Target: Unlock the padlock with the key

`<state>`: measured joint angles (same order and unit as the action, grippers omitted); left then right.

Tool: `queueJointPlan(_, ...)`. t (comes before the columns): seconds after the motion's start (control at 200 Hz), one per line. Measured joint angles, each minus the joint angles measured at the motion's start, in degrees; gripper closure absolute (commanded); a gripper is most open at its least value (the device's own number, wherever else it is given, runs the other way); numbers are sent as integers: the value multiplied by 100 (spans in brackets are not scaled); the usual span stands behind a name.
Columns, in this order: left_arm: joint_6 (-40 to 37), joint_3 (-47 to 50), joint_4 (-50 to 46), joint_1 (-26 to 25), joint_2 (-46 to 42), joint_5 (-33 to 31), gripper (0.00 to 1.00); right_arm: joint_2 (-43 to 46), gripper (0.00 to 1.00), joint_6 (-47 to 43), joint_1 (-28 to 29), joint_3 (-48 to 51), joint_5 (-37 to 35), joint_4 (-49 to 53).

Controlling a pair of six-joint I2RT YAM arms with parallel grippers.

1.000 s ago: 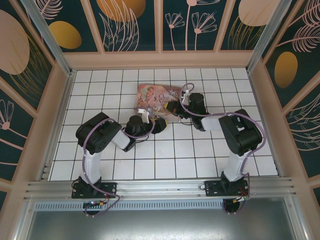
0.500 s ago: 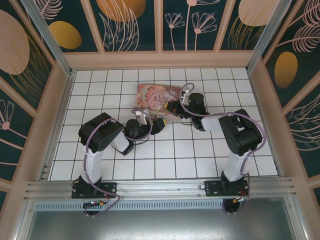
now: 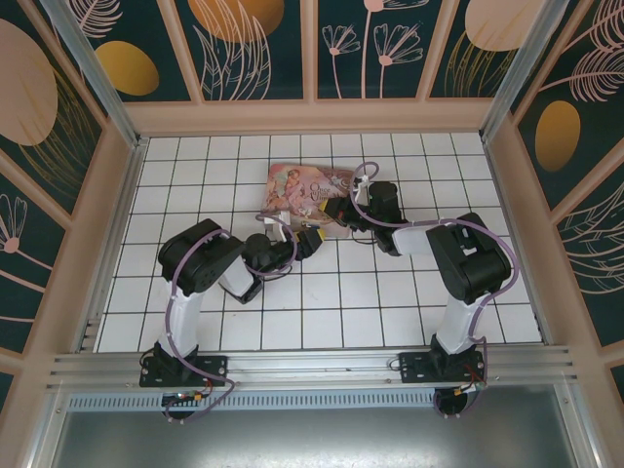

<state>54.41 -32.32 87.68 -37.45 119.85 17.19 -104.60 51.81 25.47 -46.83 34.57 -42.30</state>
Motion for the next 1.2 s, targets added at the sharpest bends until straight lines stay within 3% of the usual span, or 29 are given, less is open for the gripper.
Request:
queueJointPlan(0.596,127,4,238,0,286,-378,27,-15,100,0,0,0,4,-39)
queueJointPlan(0.876,140,-74,157,0,398,-424,49,-15,100,2,2,0,4,-39)
queueJointPlan(1.201,140,-138,22,0,431,-439,60,-15,100,2,2,0,4,-39)
